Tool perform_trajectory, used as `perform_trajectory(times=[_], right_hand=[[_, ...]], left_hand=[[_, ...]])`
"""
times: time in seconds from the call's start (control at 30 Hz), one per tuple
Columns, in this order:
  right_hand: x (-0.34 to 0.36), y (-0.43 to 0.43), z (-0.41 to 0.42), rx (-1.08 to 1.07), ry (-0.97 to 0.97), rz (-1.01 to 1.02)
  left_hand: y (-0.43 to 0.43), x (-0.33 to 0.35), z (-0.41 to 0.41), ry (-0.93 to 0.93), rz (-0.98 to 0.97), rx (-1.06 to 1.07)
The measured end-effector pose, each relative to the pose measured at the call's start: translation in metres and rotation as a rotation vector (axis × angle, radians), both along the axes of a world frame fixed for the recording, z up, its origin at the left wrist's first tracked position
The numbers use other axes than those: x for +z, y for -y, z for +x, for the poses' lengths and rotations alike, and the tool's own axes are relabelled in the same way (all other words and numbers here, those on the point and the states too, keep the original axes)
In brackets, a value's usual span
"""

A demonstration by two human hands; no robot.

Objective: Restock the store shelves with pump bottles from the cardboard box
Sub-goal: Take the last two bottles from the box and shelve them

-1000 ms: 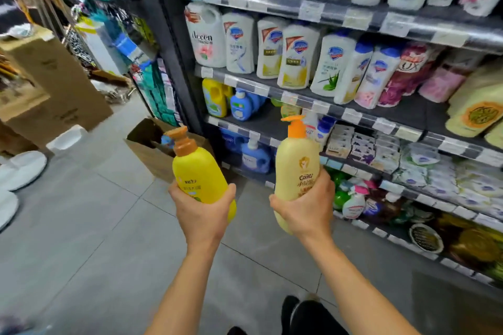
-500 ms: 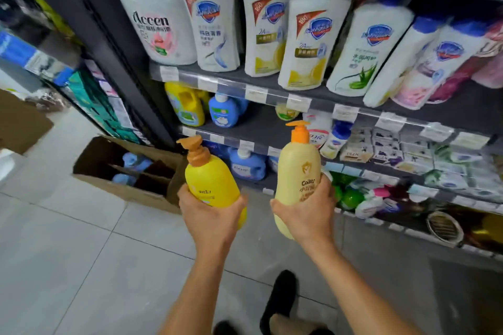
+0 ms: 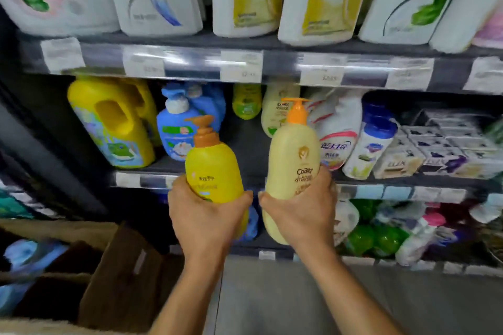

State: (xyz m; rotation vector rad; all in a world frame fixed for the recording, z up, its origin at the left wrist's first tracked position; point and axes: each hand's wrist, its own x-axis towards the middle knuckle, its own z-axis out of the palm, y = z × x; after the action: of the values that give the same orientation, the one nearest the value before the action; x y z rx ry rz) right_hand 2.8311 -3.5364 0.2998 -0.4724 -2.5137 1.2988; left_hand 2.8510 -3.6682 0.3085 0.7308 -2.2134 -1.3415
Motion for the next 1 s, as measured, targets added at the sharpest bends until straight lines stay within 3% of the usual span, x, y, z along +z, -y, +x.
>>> perform_trajectory(times=[0.33, 0.47, 0.6, 1.0], right_hand=[[-0.047, 0.025, -0.058, 0.043, -0.231, -0.066], [-0.045, 0.030, -0.084, 0.027, -0.213, -0.113], [-0.034, 0.034, -0.103, -0.046, -0.185, -0.093], [-0.057, 0.037, -0.149, -0.205, -0.417, 0.050]], left_hand=[[0.033, -0.067, -0.040, -0.234, 0.063, -0.022], [0.044, -0.071, -0.040, -0.297, 0.070, -0.051], [0.049, -0.060, -0.041, -0.313, 0.068, -0.084], [0.059, -0.065, -0.043, -0.307, -0.020, -0.096]])
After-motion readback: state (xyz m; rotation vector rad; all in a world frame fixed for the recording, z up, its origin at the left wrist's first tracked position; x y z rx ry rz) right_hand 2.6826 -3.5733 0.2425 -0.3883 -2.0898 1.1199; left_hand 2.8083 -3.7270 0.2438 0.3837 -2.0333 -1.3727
